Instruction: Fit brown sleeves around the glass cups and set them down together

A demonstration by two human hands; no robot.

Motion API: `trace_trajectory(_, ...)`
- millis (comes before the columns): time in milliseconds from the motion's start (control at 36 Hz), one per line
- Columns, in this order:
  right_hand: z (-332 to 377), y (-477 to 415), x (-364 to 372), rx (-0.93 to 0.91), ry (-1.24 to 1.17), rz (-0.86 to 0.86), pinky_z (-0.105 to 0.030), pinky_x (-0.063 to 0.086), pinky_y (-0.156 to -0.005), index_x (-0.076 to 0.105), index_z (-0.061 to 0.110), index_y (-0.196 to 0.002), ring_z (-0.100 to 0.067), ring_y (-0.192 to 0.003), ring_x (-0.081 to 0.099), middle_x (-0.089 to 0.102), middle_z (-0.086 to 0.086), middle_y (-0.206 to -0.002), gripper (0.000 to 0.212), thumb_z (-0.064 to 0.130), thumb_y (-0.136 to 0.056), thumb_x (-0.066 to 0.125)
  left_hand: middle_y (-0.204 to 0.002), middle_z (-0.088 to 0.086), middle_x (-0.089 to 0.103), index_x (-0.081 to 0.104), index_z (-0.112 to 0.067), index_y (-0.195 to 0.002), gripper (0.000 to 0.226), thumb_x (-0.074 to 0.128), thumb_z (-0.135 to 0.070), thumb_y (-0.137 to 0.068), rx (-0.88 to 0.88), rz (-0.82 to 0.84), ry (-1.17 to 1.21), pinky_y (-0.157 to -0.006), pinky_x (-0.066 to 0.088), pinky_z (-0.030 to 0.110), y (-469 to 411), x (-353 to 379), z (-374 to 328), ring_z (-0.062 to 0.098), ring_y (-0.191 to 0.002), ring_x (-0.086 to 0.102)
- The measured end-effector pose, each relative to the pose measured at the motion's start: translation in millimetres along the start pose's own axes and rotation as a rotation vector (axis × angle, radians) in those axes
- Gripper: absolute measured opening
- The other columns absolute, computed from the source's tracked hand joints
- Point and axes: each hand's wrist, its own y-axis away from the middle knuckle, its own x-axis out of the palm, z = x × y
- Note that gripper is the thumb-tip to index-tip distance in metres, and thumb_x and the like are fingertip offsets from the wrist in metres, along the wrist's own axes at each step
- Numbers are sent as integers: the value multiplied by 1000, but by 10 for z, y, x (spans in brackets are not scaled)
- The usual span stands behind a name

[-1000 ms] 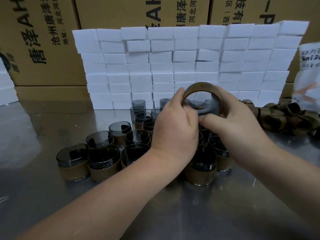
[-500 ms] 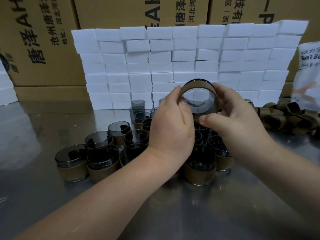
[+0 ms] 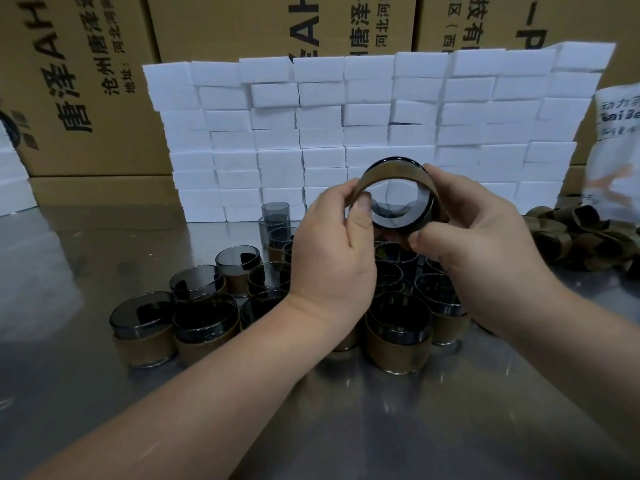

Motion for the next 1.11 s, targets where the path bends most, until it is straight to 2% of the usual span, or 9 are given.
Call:
trace_trajectory(83, -15, -22, -13, -3, -26, -6, -49, 52, -91, 52, 20, -133, -27, -95, 68, 71, 1, -105, 80, 9, -53, 58, -103, 6, 66, 61, -11, -111, 56, 37, -52, -83, -3, -22, -3, -83, 52, 48, -22, -14, -8, 24, -98, 64)
trace_trajectory(139, -18, -35, -12, 5, -62, -2, -47, 52, -92, 52, 17, -133, -23, -97, 68, 65, 3, -118, 81, 8, -53, 59, -99, 3, 68, 63, -12, -109, 55, 39, -53, -81, -6, -32, -2, -81, 53, 47, -33, -18, -12, 21, -93, 66)
trace_trajectory(250, -18, -46, -20, 4, -112, 5, -45, 52, -92, 53, 16, -131, -17, -103, 66, 63, 0, -122, 78, 7, -53, 59, -90, -6, 69, 65, -24, -99, 41, 43, -52, -80, -24, -36, 5, -78, 55, 43, -47, -23, -20, 15, -85, 66)
trace_trajectory(361, -14, -52, -17, -10, -175, 6, -42, 52, -91, 54, 11, -129, -17, -103, 66, 64, -2, -121, 76, 5, -53, 59, -76, -22, 64, 70, -16, -100, 36, 49, -41, -84, 6, -53, -21, -72, 47, 11, -62, -29, 0, -9, -76, 60)
trace_trajectory(417, -19, -54, -24, -12, -195, 13, -42, 53, -90, 54, 10, -128, -19, -98, 68, 64, -4, -120, 75, 4, -54, 57, -71, -26, 62, 71, -16, -99, 36, 49, -40, -83, 2, -57, -19, -68, 42, 5, -67, -33, -2, -12, -74, 58)
trace_trajectory(667, -27, -65, -39, -30, -254, 20, -28, 55, -74, 64, 16, -109, -18, -91, 70, 69, -2, -110, 58, 0, -55, 52, -65, -29, 62, 73, -13, -95, 33, 56, -36, -79, -21, -53, 67, -66, 40, 3, -88, -36, -29, -13, -71, 59)
trace_trajectory(833, -20, -70, -49, -34, -254, 17, -32, 57, -76, 64, 14, -110, -20, -91, 70, 70, -3, -107, 58, -1, -55, 53, -65, -27, 62, 73, -9, -93, 17, 64, -21, -86, -45, -65, 63, -65, 41, 3, -92, -46, -7, -14, -70, 58)
trace_trajectory(945, -21, -73, -50, -33, -239, 8, -33, 56, -76, 64, 15, -111, -20, -89, 71, 72, -2, -103, 59, 0, -55, 52, -62, -27, 63, 73, -12, -89, 12, 65, -21, -85, -61, -66, 75, -65, 42, 4, -110, -51, -27, -12, -69, 59)
trace_trajectory(1111, -26, -81, -49, -13, -206, -22, -48, 55, -86, 64, 14, -114, -26, -93, 69, 73, -6, -98, 65, -2, -53, 51, -65, -23, 65, 72, -23, -80, 4, 70, -26, -81, -118, -71, 93, -67, 46, 7, -118, -61, -39, -9, -72, 62)
